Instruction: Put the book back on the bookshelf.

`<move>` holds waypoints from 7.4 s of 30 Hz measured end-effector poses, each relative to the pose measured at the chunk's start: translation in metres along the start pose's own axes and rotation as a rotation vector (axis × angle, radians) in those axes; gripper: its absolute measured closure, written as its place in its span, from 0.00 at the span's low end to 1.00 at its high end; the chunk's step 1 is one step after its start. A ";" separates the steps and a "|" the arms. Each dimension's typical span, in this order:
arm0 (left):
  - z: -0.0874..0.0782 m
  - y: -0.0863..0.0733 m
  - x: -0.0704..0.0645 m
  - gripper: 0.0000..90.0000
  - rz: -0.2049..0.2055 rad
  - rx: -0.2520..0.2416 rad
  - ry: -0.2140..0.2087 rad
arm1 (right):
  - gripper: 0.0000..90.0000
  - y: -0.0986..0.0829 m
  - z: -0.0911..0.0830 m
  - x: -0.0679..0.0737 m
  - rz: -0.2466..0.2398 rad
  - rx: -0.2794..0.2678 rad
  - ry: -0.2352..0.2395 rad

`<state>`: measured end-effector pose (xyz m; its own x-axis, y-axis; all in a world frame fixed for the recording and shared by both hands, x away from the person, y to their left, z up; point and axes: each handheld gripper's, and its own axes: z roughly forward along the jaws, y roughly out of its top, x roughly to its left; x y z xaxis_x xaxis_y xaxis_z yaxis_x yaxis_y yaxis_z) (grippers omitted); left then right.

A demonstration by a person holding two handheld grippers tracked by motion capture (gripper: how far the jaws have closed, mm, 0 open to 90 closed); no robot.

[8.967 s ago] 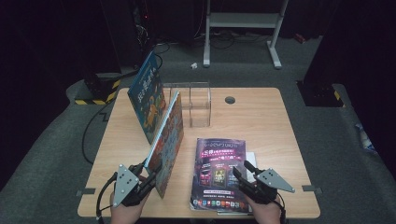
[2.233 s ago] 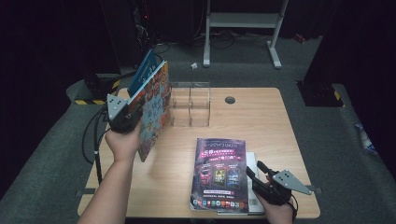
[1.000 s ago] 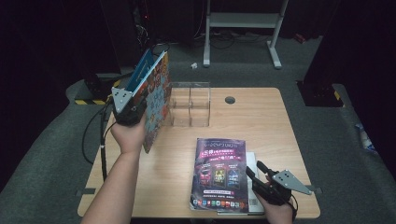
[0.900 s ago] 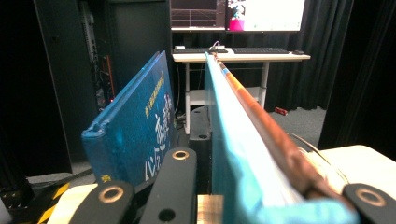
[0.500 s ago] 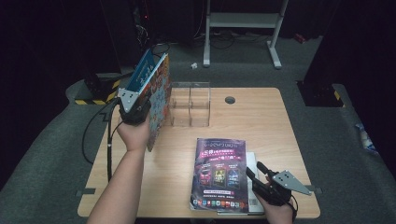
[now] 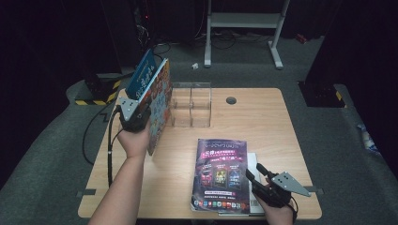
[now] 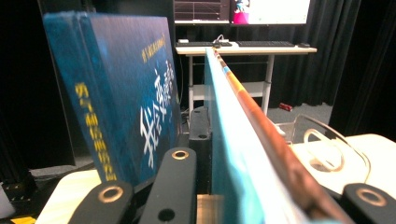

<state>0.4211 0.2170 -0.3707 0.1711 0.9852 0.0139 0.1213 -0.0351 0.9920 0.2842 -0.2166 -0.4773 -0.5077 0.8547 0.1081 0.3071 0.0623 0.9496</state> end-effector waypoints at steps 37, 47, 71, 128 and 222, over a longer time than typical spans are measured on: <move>-0.015 -0.004 0.014 0.87 -0.019 0.079 -0.065 | 0.54 -0.001 0.004 0.004 -0.005 0.010 0.012; -0.015 0.000 0.016 0.89 -0.020 0.093 -0.068 | 0.54 -0.001 0.005 0.006 -0.010 0.015 0.016; 0.006 0.028 0.004 0.90 -0.006 0.001 0.002 | 0.55 -0.001 0.001 0.001 -0.005 0.001 0.007; -0.005 -0.014 0.022 0.82 0.057 0.054 -0.093 | 0.55 -0.003 0.002 0.000 -0.008 0.012 -0.004; -0.027 -0.045 0.017 0.90 0.005 0.081 -0.060 | 0.55 -0.005 0.004 0.002 -0.022 0.027 -0.006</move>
<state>0.3921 0.2402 -0.4113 0.2302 0.9731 0.0091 0.1988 -0.0562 0.9784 0.2849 -0.2127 -0.4829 -0.5095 0.8562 0.0855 0.3173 0.0947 0.9436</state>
